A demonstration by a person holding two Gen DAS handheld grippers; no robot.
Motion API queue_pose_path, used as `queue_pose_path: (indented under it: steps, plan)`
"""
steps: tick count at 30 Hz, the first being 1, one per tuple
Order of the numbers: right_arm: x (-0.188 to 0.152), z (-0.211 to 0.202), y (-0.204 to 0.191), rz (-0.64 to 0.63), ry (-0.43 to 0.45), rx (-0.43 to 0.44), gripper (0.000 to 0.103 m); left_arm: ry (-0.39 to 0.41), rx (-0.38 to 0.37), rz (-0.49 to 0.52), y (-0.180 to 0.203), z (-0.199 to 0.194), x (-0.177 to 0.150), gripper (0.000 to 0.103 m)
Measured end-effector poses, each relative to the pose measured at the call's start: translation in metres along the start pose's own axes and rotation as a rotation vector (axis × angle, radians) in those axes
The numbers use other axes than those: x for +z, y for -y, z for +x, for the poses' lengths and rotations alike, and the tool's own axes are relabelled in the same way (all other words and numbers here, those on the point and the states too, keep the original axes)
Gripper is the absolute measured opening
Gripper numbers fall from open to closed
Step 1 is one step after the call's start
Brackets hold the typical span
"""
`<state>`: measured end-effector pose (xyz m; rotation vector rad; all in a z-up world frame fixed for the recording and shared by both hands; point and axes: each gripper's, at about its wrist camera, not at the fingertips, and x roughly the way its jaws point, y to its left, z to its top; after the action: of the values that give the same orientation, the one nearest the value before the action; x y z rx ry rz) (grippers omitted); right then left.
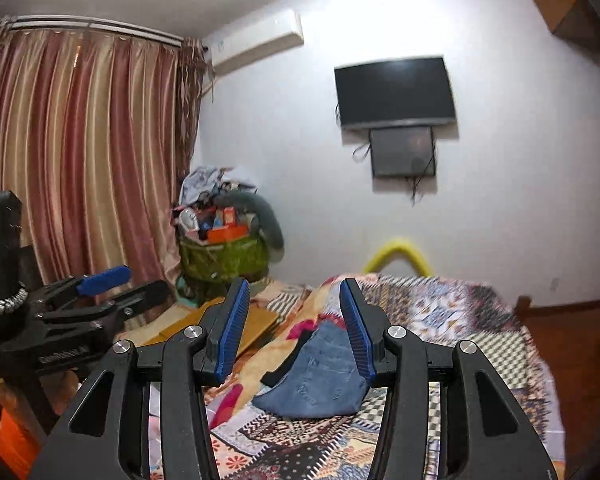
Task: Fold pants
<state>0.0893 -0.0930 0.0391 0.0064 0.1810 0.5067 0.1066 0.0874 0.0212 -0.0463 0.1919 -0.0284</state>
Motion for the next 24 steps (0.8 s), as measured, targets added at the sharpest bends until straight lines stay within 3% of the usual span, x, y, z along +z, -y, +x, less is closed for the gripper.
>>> queue_pose_path:
  steps: [4,7,11,15,24]
  plan:
    - [-0.009,-0.015,-0.008,-0.007,0.018,-0.022,0.048,0.032,-0.001,0.019,0.008,-0.027,-0.007,0.079]
    - [-0.015,-0.016,-0.011,-0.019,0.028,-0.045,0.066,0.036,0.005,0.024,0.009,-0.031,-0.011,0.085]
    - [-0.017,-0.019,-0.014,-0.037,0.032,-0.068,0.082,0.035,0.017,0.022,0.010,-0.033,-0.017,0.101]
    - [-0.018,-0.021,-0.008,-0.012,0.046,-0.096,0.101,0.016,0.000,0.003,0.006,-0.032,-0.019,0.102]
    - [-0.029,-0.027,0.002,0.035,0.045,-0.110,0.103,0.011,0.003,0.002,0.007,-0.029,-0.023,0.103]
